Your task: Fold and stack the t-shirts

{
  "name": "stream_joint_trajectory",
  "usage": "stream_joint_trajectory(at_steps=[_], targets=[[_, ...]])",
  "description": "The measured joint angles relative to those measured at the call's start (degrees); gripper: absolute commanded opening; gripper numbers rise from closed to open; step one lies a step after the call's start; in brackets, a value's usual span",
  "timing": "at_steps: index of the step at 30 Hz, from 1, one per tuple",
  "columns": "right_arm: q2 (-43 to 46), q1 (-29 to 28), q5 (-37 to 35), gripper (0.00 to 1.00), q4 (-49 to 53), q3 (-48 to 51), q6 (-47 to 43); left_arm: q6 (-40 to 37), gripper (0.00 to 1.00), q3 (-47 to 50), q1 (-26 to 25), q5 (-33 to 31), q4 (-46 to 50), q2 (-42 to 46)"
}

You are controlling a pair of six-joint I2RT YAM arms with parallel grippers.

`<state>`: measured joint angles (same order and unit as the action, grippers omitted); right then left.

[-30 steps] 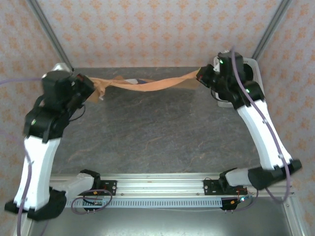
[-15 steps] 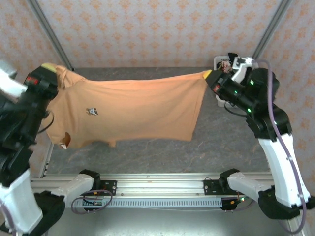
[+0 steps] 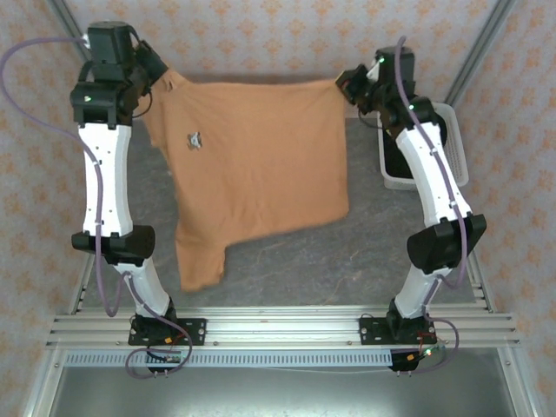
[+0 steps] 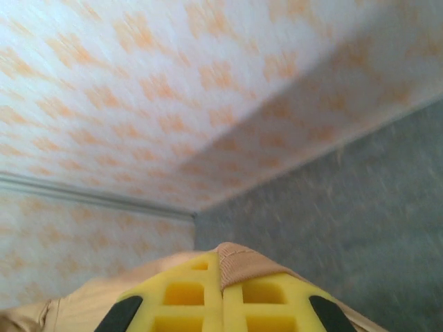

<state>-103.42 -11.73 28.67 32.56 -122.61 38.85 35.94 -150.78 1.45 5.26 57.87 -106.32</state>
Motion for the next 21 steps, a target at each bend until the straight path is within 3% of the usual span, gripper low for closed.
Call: stream_joint_trajectory(at_steps=[7,11,13,15,21], targets=[[-3.1,5.2,-0.9,0.00,1.8,-20.4,-0.4,0.2,0.00,-3.7,0.4,4.6,-6.0,9.2],[-3.3,6.3,-1.2,0.00,4.1,-22.5,-1.9,0.1,0.00,8.3,0.0,5.8,-7.2,19.5],[-2.4,6.3,-1.0,0.00,4.3,-17.3,-2.9,0.2,0.00,21.4,-0.6,6.1,-8.5,26.1],[0.3,6.1,-1.1,0.00,3.3,-6.0,-3.7,0.7,0.00,34.9,-1.4,6.4,-9.5,31.9],[9.1,6.0,-3.2,0.00,-3.2,39.6,-3.6,3.4,0.00,76.2,-8.8,5.4,-10.8,40.3]])
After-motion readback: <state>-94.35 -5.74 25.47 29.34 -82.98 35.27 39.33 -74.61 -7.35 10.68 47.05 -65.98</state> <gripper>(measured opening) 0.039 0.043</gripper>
